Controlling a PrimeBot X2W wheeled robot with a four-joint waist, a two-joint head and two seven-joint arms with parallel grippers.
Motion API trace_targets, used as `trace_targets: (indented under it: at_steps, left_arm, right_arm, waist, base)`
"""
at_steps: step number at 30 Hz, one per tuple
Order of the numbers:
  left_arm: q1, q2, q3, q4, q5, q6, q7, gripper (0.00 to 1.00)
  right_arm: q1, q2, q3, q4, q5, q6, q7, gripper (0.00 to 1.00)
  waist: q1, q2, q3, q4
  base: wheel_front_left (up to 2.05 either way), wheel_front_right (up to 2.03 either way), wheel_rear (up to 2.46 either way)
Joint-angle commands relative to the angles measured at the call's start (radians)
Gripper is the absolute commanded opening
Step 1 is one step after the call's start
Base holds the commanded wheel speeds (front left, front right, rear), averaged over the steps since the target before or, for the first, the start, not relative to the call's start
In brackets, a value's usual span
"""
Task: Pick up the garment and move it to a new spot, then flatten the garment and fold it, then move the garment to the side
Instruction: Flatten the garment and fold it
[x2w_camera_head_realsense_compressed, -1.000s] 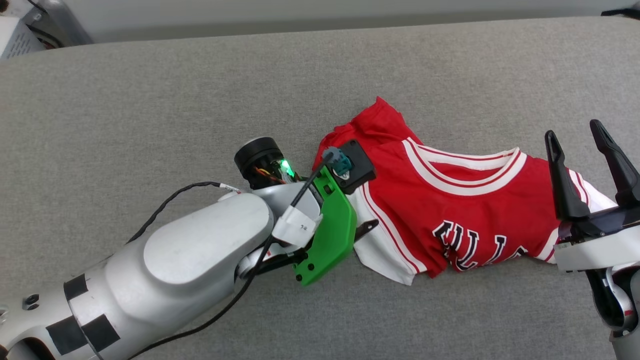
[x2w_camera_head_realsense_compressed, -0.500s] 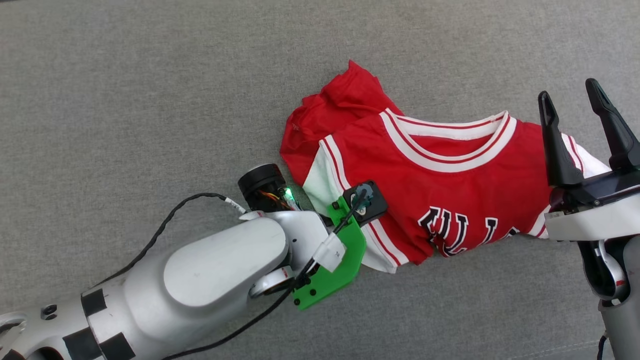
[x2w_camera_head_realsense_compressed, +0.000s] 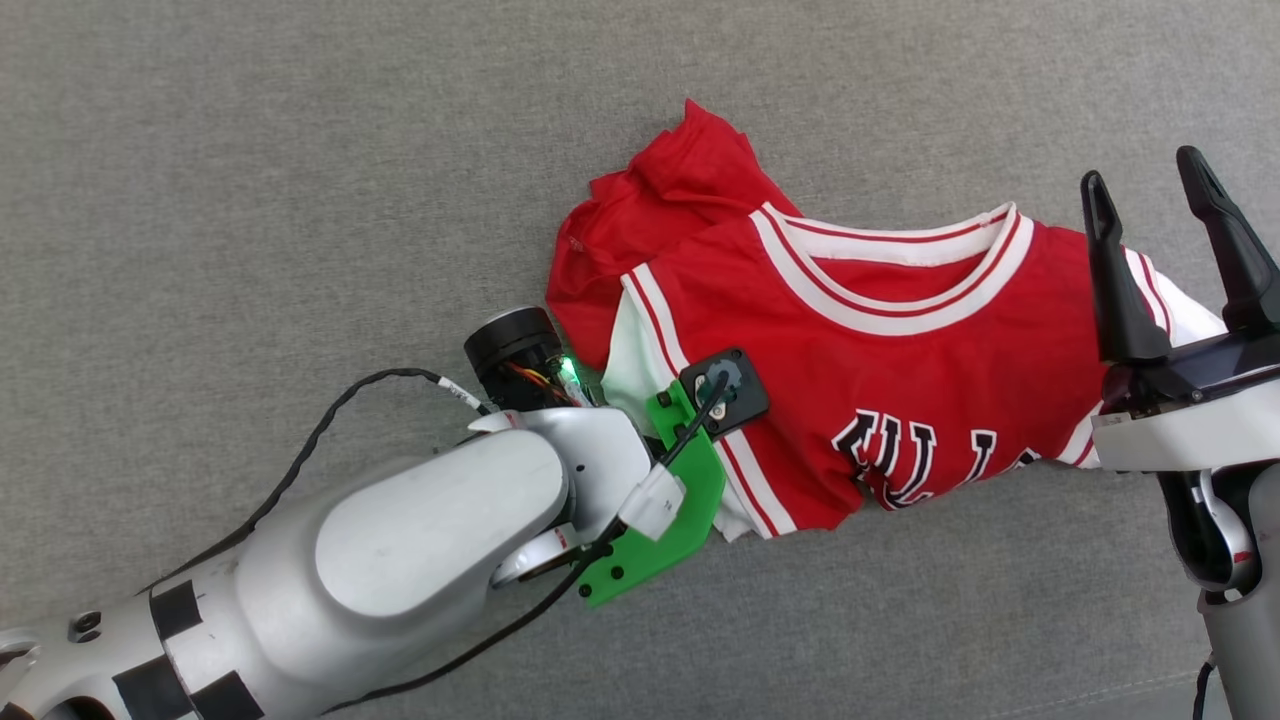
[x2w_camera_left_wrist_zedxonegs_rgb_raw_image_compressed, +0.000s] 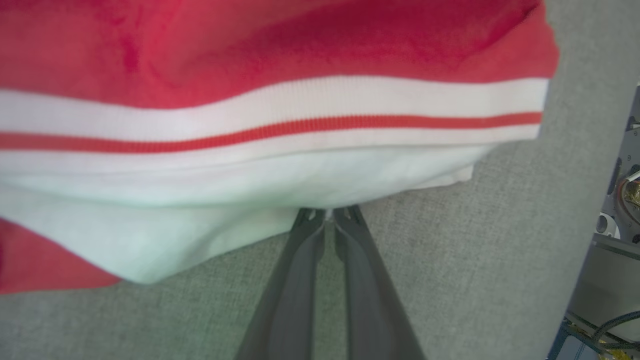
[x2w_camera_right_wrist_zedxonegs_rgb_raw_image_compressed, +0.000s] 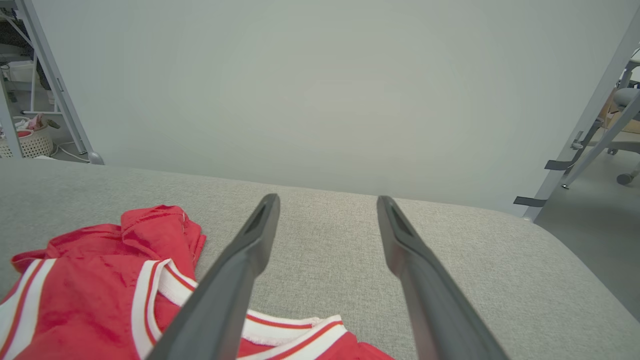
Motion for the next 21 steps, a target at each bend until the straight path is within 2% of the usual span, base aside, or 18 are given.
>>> trace_targets:
  at_steps: [1, 6, 11, 15, 21]
  left_arm:
    - [0.069, 0.015, -0.051, 0.053, 0.018, -0.003, -0.016, 0.00]
    - [0.028, 0.017, -0.047, 0.091, -0.011, -0.003, -0.239, 0.00]
    - [0.020, 0.081, 0.010, 0.094, -0.022, 0.007, -0.388, 0.00]
    - [0.043, 0.157, 0.056, 0.050, -0.024, 0.056, -0.445, 0.00]
    - [0.126, 0.282, 0.128, -0.024, -0.065, 0.156, -0.514, 0.00]
  right_arm:
    - [-0.010, 0.000, -0.006, 0.003, -0.010, -0.001, -0.005, 1.00]
    - [0.025, -0.006, -0.027, 0.005, -0.014, -0.001, -0.005, 1.00]
    - [0.072, -0.008, -0.059, 0.007, -0.010, -0.001, -0.005, 1.00]
    - [0.104, -0.008, -0.077, 0.006, -0.007, -0.001, -0.005, 1.00]
    - [0.129, -0.014, -0.084, 0.011, -0.002, -0.001, -0.005, 1.00]
  waist:
    - [0.0000, -0.0001, -0.025, 0.021]
    - [0.0000, -0.0001, -0.093, 0.065]
    - [0.0000, -0.0001, -0.157, 0.111]
    - [0.0000, -0.0001, -0.190, 0.140]
    - [0.0000, -0.0001, -0.218, 0.161]
  base:
    - [0.00, 0.00, 0.00]
    - [0.00, 0.00, 0.00]
    - [0.00, 0.00, 0.00]
    - [0.00, 0.00, 0.00]
    - [0.00, 0.00, 0.00]
